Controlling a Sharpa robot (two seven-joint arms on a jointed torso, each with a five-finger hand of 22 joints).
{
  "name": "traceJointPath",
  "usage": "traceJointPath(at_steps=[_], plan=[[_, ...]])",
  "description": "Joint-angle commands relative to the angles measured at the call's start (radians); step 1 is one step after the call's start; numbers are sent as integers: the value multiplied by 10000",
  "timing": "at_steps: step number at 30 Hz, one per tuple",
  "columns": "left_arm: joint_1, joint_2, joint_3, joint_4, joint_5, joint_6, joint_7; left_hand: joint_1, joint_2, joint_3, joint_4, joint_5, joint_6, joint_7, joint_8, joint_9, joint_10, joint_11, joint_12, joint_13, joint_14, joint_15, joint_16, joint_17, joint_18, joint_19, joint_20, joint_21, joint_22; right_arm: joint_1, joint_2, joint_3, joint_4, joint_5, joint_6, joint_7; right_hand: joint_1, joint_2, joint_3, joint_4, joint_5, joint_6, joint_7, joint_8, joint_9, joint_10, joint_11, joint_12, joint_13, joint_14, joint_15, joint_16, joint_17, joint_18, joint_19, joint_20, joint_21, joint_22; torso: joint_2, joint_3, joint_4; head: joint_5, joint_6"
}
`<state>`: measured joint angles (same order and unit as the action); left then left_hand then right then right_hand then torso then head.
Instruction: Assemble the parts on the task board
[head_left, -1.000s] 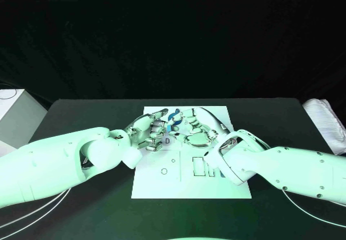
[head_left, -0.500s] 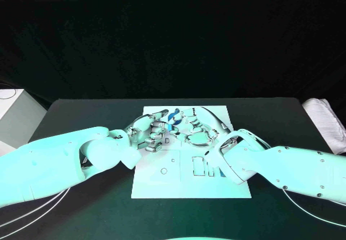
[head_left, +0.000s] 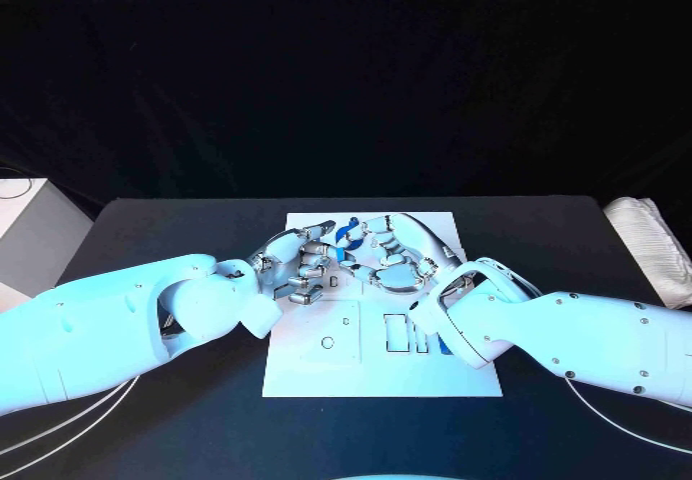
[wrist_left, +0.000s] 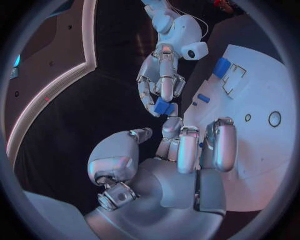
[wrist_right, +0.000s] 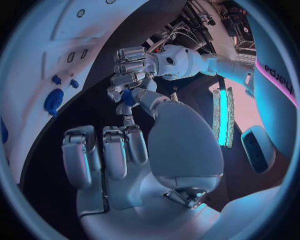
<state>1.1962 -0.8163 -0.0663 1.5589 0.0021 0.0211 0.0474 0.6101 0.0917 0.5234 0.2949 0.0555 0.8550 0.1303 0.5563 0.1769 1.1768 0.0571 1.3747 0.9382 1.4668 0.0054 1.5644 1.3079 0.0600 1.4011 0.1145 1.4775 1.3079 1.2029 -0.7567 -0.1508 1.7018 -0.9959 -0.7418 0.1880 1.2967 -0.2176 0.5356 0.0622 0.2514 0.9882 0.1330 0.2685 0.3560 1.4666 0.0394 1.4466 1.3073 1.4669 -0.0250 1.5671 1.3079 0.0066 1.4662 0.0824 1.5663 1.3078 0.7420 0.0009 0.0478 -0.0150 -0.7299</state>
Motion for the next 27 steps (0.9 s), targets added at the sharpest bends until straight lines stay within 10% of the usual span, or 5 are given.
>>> traceJointPath(at_steps=[1,27], plan=[[7,-8,17,5,48,56,150,18,87,85,0,11,76,-17,38,18,97,8,-23,24,1004,-52,38,2542,-76,-8,-65,58,390,-11,-16,-1,-13,-80,27,79,84,31,1,-65,54,-14,-53,68,8,229,54,66,1728,1038,6,36,2627,-66,1046,-20,45,2630,0,2,9,-4,-4],[8,-82,18,-158,-157,-128,32,207,-199,461,-10,6,-98,36,-97,107,-158,38,-257,-335,1000,-49,34,2533,-80,-1,-94,62,402,-11,-48,-1,24,-88,-34,91,84,31,1,-65,54,-14,-53,68,8,229,54,66,1728,1038,6,36,2627,-66,1046,-20,45,2630,0,12,-6,-20,1]])
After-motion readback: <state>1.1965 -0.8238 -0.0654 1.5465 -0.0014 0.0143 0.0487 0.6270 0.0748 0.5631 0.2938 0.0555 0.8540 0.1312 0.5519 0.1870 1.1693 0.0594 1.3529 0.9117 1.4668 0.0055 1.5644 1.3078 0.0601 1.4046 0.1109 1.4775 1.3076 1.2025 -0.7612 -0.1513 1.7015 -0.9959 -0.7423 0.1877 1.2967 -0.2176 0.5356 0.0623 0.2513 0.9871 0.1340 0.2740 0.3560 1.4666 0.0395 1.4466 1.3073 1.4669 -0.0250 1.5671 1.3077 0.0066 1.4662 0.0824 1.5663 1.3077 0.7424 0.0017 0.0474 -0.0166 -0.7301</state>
